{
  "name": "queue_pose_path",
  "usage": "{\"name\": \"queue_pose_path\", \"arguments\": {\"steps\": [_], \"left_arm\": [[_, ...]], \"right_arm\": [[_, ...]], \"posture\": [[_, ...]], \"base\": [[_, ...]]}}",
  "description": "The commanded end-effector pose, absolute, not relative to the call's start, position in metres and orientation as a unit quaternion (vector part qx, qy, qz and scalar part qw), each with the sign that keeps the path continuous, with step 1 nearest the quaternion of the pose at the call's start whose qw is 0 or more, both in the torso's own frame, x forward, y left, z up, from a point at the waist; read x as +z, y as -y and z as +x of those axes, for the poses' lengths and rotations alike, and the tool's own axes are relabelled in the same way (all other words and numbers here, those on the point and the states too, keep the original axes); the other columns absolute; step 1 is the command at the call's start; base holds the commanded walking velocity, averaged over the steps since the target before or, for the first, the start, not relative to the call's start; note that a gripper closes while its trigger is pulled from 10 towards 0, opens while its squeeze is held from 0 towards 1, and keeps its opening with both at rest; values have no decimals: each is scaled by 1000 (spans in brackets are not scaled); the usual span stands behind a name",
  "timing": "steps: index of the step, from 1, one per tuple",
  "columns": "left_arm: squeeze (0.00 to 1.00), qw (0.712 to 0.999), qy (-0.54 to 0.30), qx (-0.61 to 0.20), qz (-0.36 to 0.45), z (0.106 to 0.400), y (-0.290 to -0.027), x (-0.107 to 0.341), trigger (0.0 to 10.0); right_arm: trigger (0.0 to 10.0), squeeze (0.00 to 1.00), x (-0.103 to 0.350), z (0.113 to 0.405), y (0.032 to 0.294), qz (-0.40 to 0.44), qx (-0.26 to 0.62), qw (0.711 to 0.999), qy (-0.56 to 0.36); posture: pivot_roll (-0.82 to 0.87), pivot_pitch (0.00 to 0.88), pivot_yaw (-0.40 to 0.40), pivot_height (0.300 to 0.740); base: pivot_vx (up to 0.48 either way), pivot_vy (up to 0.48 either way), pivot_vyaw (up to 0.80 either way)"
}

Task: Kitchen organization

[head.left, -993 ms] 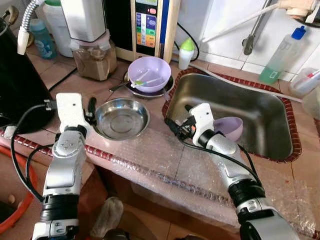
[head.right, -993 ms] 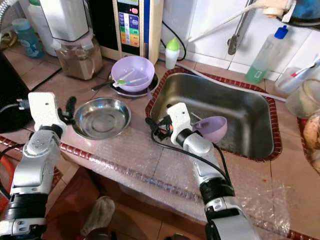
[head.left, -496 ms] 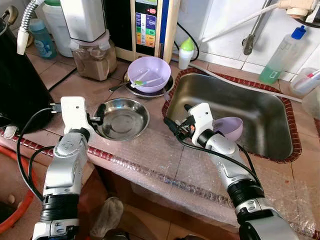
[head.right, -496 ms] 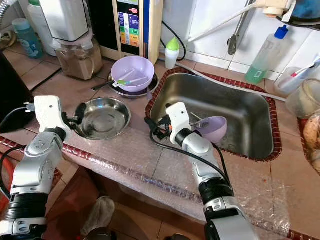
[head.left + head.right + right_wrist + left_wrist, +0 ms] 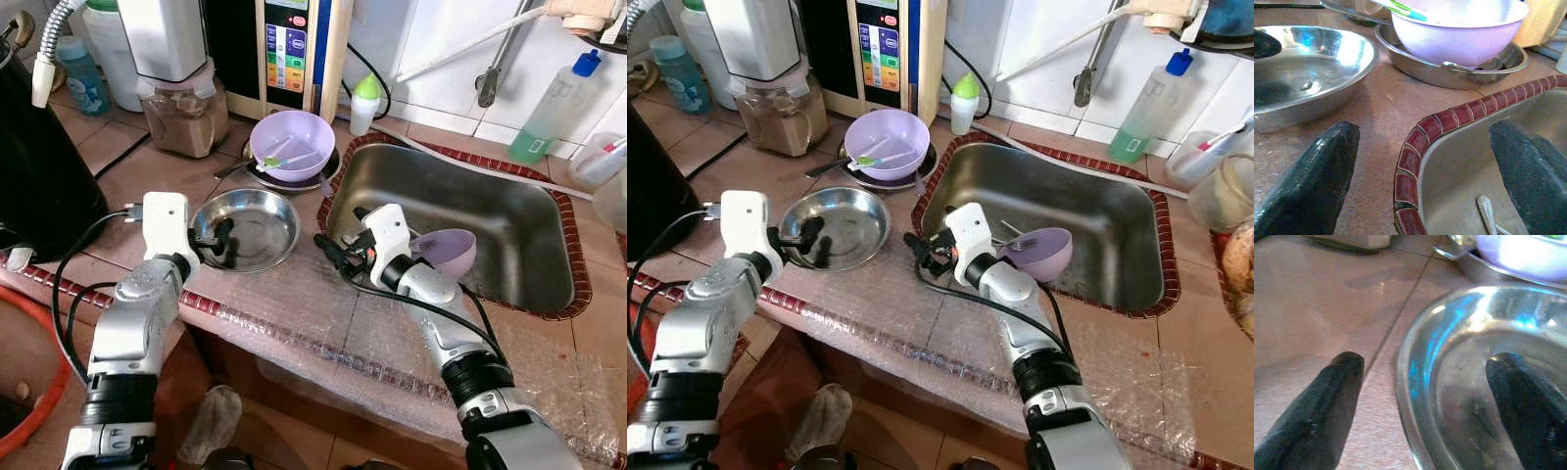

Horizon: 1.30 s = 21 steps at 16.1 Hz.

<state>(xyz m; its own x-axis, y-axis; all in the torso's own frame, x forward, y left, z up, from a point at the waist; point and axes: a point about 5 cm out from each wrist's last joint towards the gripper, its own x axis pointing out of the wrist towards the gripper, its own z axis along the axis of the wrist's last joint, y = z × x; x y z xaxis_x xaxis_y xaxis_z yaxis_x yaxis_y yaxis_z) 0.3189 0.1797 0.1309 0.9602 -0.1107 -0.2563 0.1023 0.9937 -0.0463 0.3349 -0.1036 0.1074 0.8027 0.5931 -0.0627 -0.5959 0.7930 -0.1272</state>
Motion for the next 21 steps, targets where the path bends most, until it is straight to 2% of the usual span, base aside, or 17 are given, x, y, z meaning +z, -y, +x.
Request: {"name": "queue_pose_path", "arguments": {"steps": [1,7,14,21], "left_arm": [[0,987,-141,-70,-20,319,-175,131,0],[0,977,-194,-84,-25,313,-179,120,0],[0,976,-203,-73,-33,306,-189,118,0],[0,975,-203,-71,-61,293,-181,109,0]], "right_arm": [[10000,0,109,334,104,-76,315,946,-8],[10000,0,109,336,105,-81,313,946,-9],[10000,0,109,337,104,-88,315,945,-10],[10000,0,109,337,106,-84,312,946,-13]], "posture": [[92,23,-12,740],[93,17,-6,740],[99,12,-8,740],[97,9,-13,740]], "base": [[0,0,0],[0,0,0],[0,0,0],[0,0,0]]}}
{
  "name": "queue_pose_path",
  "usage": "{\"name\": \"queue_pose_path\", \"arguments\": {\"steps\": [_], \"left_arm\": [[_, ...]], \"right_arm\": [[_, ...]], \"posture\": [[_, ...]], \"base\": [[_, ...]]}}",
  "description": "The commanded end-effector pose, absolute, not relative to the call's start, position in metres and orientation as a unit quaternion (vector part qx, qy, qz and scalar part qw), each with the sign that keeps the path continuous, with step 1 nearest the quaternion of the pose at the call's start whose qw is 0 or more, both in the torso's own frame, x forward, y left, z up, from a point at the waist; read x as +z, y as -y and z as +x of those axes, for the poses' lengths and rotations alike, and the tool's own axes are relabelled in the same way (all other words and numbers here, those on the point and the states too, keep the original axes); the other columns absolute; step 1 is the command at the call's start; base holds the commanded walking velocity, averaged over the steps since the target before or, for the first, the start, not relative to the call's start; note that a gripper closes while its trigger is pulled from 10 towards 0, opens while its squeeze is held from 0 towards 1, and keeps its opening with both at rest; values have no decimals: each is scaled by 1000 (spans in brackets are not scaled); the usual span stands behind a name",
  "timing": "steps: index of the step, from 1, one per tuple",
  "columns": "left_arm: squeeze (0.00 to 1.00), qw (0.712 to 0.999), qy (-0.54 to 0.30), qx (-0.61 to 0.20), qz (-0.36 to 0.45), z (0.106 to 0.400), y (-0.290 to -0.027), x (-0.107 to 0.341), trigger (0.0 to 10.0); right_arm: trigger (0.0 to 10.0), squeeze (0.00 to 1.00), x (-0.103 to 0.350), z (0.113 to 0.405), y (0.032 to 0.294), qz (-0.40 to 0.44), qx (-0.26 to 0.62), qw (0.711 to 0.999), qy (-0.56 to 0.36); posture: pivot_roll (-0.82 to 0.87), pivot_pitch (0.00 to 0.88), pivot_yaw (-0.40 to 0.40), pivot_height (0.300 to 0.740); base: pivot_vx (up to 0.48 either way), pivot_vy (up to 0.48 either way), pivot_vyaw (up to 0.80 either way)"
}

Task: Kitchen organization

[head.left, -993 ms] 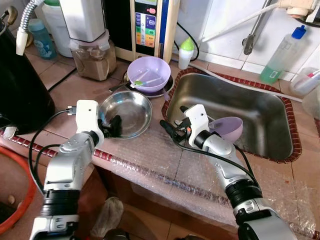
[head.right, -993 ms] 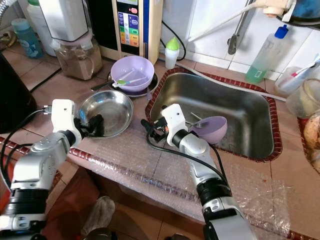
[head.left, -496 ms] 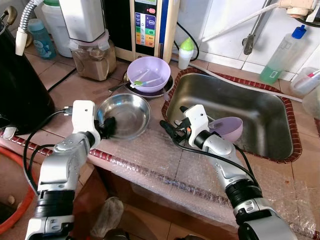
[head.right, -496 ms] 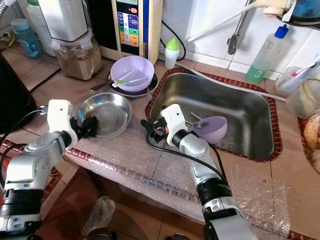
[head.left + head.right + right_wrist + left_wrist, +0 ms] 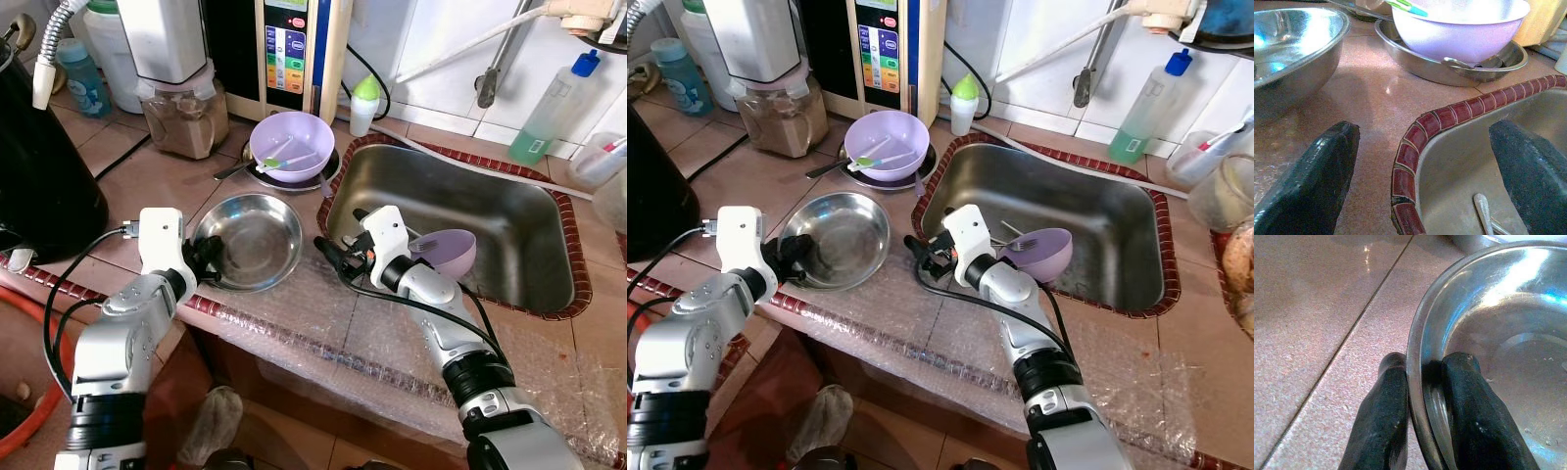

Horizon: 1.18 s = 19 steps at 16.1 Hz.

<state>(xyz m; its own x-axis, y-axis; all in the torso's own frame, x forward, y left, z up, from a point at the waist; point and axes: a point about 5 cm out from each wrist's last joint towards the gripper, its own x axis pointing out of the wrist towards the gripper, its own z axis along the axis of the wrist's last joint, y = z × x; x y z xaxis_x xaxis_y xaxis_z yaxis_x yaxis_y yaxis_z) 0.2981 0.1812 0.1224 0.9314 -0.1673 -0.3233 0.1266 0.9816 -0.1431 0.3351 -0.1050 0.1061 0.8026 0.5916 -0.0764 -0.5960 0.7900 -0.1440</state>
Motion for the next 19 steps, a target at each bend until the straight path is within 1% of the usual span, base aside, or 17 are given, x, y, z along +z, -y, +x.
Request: {"name": "queue_pose_path", "arguments": {"steps": [1,3,4,6,7,8,9,11,12,14,15,19], "left_arm": [[0,976,-197,-70,-65,293,-180,109,0],[0,981,-169,-64,-68,292,-174,111,0],[0,984,-155,-63,-59,291,-170,112,0],[0,989,-121,-60,-63,293,-165,120,0],[0,991,-106,-61,-63,294,-163,124,0],[0,993,-85,-57,-63,296,-160,129,0],[0,994,-70,-59,-57,297,-159,133,0],[0,996,-56,-57,-49,299,-159,136,0],[0,997,-44,-54,-43,300,-160,139,0],[0,997,-23,-51,-51,303,-160,145,0],[0,997,9,-58,-57,305,-157,153,0],[0,995,34,-67,-64,303,-155,160,0]], "right_arm": [[10000,0,109,338,107,-80,311,947,-13],[10000,0,115,341,113,-53,298,953,-9],[10000,0,119,344,120,-41,288,957,-4],[10000,0,125,346,129,-30,277,960,3],[10000,0,128,346,132,-12,274,962,7],[10000,0,133,346,137,31,275,961,14],[10000,0,136,345,140,65,279,958,17],[10000,0,143,342,142,100,303,947,29],[10000,0,150,338,139,124,341,931,36],[10000,0,149,336,136,126,362,923,25],[10000,0,143,335,132,121,362,924,11],[10000,0,133,334,120,97,362,927,-7]], "posture": [[97,9,-15,740],[96,10,-21,740],[94,13,-29,740],[92,18,-37,740],[91,17,-38,740],[89,16,-39,740],[88,15,-38,740],[86,15,-35,740],[80,15,-31,740],[79,15,-30,740],[80,16,-31,740],[86,17,-35,740]], "base": [[0,0,0],[0,0,0],[0,0,0],[0,0,0],[0,0,0],[0,0,0],[0,0,0],[0,0,0],[0,0,0],[0,0,0],[0,0,0],[0,0,0]]}}
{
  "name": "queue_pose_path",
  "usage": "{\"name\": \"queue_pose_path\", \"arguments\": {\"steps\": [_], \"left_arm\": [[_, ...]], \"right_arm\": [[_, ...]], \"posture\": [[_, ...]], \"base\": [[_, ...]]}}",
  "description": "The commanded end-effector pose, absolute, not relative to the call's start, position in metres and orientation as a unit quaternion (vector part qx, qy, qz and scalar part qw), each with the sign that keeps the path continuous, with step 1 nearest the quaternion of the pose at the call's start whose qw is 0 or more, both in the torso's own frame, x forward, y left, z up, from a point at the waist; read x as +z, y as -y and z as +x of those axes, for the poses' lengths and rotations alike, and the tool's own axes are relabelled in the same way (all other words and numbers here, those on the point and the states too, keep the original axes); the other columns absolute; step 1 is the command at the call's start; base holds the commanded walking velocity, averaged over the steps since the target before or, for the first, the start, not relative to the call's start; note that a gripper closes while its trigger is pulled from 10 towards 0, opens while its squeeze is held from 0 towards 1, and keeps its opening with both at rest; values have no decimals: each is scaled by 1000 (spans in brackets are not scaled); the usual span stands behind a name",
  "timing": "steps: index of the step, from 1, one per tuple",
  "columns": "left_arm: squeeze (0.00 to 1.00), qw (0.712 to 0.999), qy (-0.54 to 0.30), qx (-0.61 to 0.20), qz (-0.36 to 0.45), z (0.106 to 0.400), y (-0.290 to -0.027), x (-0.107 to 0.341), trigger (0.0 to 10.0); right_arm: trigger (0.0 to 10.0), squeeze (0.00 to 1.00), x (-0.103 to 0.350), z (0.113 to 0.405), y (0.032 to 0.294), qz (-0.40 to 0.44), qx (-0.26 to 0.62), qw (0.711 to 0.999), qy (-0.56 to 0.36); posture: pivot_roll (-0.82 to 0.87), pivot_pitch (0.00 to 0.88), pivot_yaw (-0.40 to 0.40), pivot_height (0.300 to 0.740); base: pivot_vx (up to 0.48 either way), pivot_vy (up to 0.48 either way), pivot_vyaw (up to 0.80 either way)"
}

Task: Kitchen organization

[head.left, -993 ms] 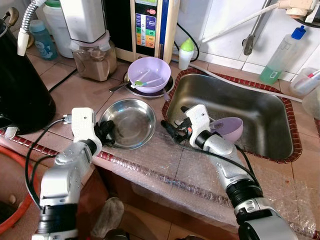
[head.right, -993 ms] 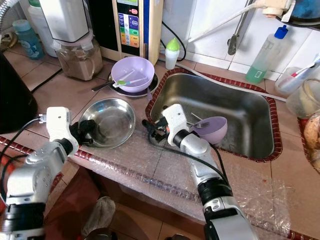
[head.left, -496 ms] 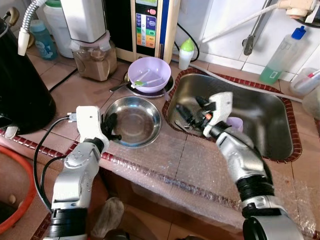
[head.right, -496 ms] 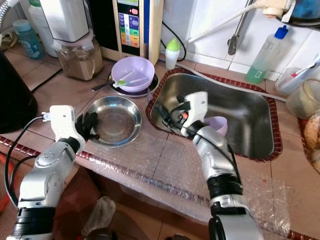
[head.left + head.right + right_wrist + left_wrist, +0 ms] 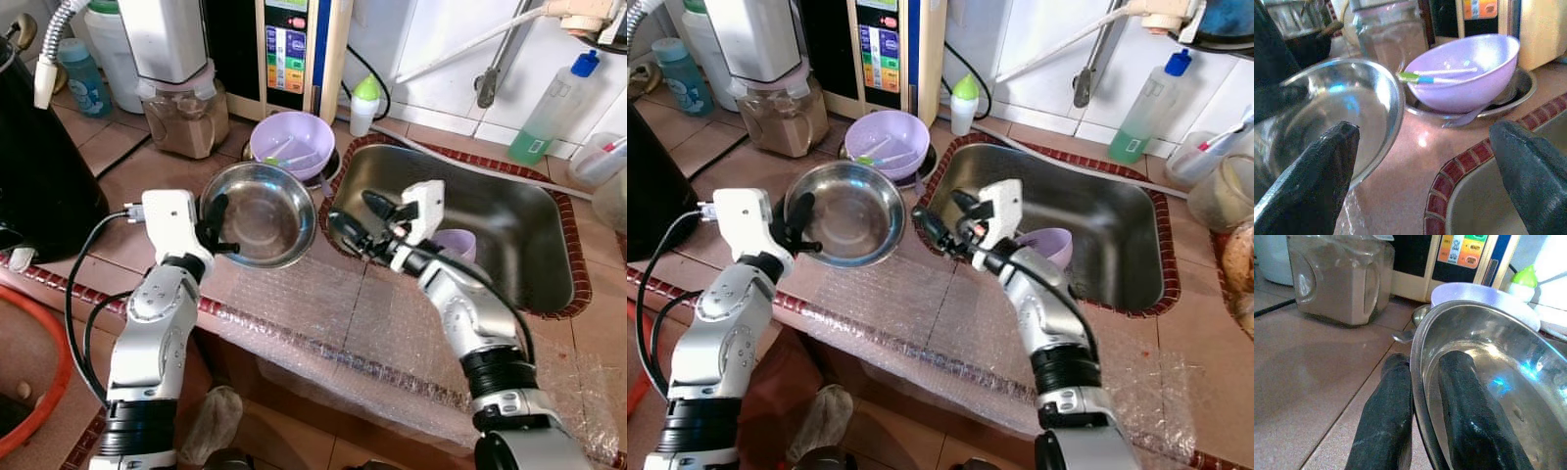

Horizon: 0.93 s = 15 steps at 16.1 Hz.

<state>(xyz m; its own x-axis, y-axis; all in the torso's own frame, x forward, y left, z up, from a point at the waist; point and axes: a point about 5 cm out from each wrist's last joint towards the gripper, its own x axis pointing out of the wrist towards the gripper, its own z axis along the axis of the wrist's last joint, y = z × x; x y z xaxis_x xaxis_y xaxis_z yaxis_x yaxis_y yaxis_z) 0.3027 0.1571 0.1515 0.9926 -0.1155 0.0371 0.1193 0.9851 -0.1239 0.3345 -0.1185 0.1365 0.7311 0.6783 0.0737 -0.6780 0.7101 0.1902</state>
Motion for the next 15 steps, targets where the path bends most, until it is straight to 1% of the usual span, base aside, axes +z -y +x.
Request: {"name": "queue_pose_path", "arguments": {"steps": [1,5,8,9,10,12,13,15], "left_arm": [[0,994,40,-71,-66,302,-154,161,0],[0,990,61,-101,-75,302,-146,166,0],[0,988,67,-113,-77,303,-142,169,0],[0,987,72,-119,-83,302,-141,170,0],[0,986,73,-122,-84,302,-140,171,0],[0,985,76,-126,-85,302,-139,171,0],[0,984,83,-133,-86,303,-138,173,0],[0,983,88,-137,-88,303,-137,175,0]], "right_arm": [[10000,0,131,333,115,102,364,926,-11],[10000,0,128,334,97,106,380,919,-16],[10000,0,128,337,91,108,380,918,-18],[9804,0,128,340,89,112,376,920,-20],[0,0,129,341,87,120,371,921,-21],[0,0,129,345,84,132,360,923,-25],[0,0,129,351,84,166,331,928,-41],[0,0,125,357,88,203,299,930,-71]], "posture": [[91,15,-38,740],[95,13,-40,740],[95,11,-38,740],[95,11,-38,740],[96,9,-37,740],[99,4,-37,740],[102,0,-38,740],[101,0,-38,740]], "base": [[0,0,0],[0,0,0],[0,0,0],[0,0,0],[0,0,0],[0,0,0],[0,0,0],[0,0,0]]}}
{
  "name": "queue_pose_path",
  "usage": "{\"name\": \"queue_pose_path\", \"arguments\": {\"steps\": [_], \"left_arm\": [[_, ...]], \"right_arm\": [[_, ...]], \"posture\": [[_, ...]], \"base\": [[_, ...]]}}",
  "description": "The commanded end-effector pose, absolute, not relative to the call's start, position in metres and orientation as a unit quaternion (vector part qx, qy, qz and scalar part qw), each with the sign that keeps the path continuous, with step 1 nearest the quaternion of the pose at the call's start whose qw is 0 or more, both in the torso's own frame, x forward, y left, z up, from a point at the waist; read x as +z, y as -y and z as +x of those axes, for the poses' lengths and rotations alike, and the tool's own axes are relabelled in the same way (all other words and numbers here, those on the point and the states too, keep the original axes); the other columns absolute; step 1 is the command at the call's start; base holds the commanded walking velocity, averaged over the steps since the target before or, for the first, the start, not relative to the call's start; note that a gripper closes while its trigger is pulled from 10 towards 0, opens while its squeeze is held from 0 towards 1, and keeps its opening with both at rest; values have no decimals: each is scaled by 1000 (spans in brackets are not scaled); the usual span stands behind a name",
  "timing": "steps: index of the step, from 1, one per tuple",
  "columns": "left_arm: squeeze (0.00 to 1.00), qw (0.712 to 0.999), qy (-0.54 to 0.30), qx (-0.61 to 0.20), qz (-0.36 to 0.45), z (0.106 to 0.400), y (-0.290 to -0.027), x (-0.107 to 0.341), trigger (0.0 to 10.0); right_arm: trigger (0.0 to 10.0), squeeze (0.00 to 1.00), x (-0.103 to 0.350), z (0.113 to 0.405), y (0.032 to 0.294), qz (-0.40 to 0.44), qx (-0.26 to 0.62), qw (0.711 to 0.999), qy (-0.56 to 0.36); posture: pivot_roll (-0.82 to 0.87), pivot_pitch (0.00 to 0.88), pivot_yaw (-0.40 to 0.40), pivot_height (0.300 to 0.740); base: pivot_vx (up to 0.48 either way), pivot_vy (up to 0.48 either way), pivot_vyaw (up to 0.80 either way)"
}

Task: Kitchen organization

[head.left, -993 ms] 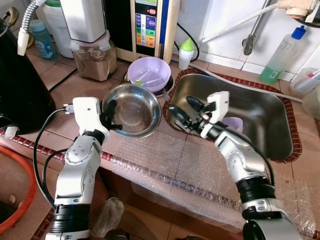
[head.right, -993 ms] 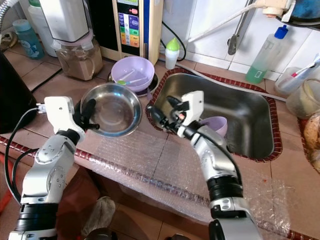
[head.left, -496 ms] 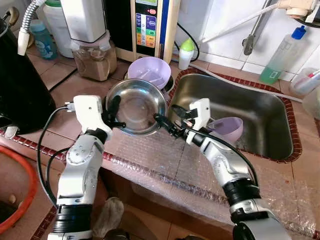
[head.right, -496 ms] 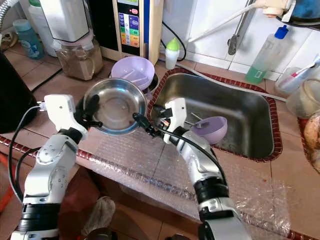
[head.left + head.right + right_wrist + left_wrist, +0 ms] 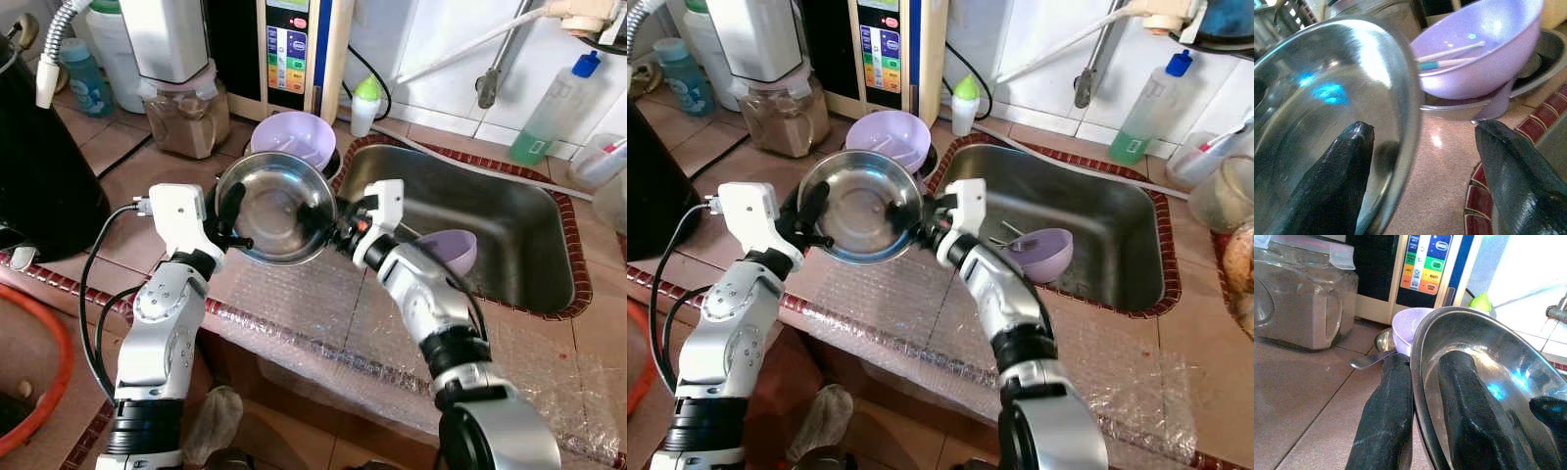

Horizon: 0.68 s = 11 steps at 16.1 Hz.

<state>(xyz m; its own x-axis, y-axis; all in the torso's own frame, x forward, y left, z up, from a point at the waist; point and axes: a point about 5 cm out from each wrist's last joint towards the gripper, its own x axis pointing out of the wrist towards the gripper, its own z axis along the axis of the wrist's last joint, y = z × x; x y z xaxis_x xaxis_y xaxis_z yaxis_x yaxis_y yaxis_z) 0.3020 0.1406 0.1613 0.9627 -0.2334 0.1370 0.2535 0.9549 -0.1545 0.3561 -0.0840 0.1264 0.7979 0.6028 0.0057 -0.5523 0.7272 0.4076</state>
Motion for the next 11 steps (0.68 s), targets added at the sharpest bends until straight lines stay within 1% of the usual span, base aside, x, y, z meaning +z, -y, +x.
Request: {"name": "queue_pose_path", "arguments": {"steps": [1,4,5,6,8,9,11], "left_arm": [[0,982,89,-138,-89,303,-136,175,0],[0,981,95,-145,-88,303,-134,177,0],[0,980,98,-148,-92,303,-133,178,0],[0,978,104,-154,-96,303,-132,180,0],[0,977,107,-158,-99,303,-130,181,0],[0,976,109,-161,-98,303,-130,182,0],[0,976,109,-161,-97,304,-130,181,0]], "right_arm": [[0,0,122,359,92,220,286,929,-83],[0,0,120,361,95,217,276,932,-93],[0,0,119,362,96,226,274,930,-97],[0,0,120,362,93,246,284,921,-105],[0,0,121,361,91,258,296,914,-105],[0,0,125,360,89,283,320,899,-101],[0,0,130,359,89,296,344,886,-95]], "posture": [[101,0,-37,740],[99,0,-38,740],[98,0,-39,740],[97,0,-39,740],[96,0,-39,740],[97,0,-39,740],[96,0,-38,740]], "base": [[0,0,0],[0,0,0],[0,0,0],[0,0,0],[0,0,0],[0,0,0],[0,0,0]]}}
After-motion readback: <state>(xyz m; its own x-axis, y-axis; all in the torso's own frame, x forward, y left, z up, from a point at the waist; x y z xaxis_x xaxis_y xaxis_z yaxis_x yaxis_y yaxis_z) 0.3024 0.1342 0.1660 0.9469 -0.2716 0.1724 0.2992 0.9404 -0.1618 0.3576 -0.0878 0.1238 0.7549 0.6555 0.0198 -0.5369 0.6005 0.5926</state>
